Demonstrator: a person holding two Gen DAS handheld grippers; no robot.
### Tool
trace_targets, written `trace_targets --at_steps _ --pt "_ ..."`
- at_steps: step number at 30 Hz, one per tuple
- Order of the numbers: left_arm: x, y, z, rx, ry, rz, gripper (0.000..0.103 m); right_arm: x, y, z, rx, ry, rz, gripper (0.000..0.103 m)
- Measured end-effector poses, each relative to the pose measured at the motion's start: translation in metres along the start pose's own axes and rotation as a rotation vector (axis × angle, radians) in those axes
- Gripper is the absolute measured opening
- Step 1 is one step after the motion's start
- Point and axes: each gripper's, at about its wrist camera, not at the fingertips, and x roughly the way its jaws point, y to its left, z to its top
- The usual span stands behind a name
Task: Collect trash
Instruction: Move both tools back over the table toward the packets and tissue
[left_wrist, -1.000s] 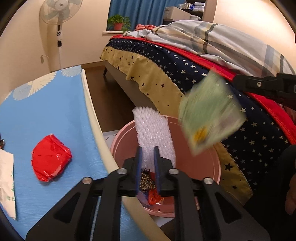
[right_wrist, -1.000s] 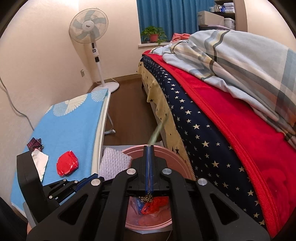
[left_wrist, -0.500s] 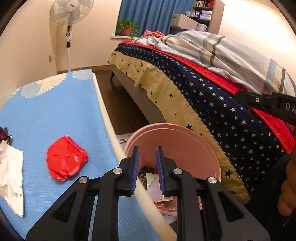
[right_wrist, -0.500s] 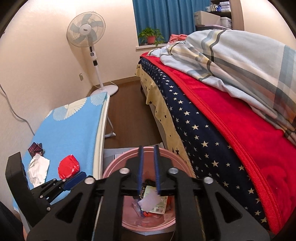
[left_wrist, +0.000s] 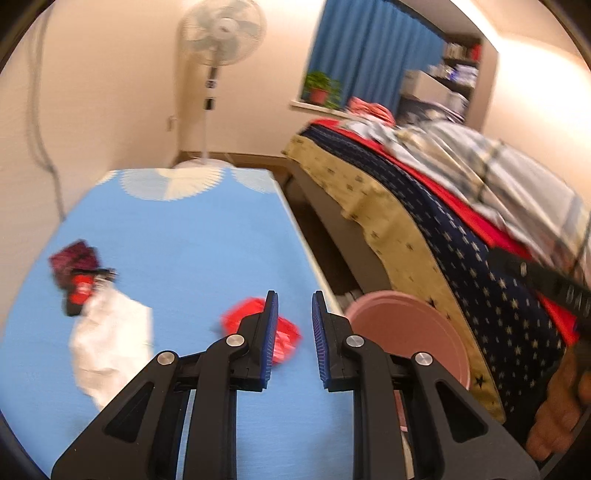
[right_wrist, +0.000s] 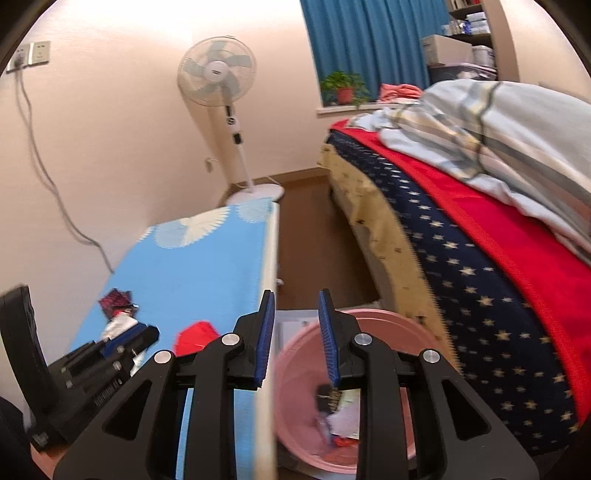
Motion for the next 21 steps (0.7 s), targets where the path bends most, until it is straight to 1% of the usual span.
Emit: trace_targets --at_steps 2,5,7,8,11,14,15,18,20,21 --pt "-0.009 0.016 0.018 0.016 -0.013 0.036 0.019 0.004 0.017 0.001 -0.002 -0.007 0.05 0.026" --pt "-0.026 0.053 0.054 0.006 -0.048 0.083 0.019 0.009 0.049 0.001 -0.025 -0.027 0.111 0.026" --pt "-0.037 0.073 0.073 0.047 -0.067 0.111 0.019 0.013 0.073 -0.001 -0.037 -0.034 0.157 0.026" --pt "-0.04 0.079 0.078 0.059 -0.071 0.118 0.019 0.015 0.085 -0.002 -0.041 -0.034 0.182 0.026" --pt "-0.046 0.118 0.104 0.095 -0.067 0.125 0.019 0.022 0.122 -0.008 -0.067 -0.034 0.247 0.026" --pt "-0.048 0.145 0.114 0.134 -0.066 0.122 0.019 0.034 0.161 -0.022 -0.098 -0.018 0.302 0.026" --pt "-0.046 0.16 0.116 0.137 -0.062 0.119 0.019 0.038 0.17 -0.026 -0.108 -0.011 0.314 0.026" --pt "-0.039 0.188 0.11 0.093 -0.054 0.113 0.019 0.054 0.203 -0.043 -0.156 0.024 0.342 0.026" --pt "-0.027 0.208 0.101 0.037 -0.034 0.11 0.019 0.067 0.222 -0.054 -0.184 0.057 0.356 0.026" --pt "-0.022 0.211 0.098 0.032 -0.019 0.107 0.019 0.073 0.229 -0.059 -0.193 0.073 0.359 0.032"
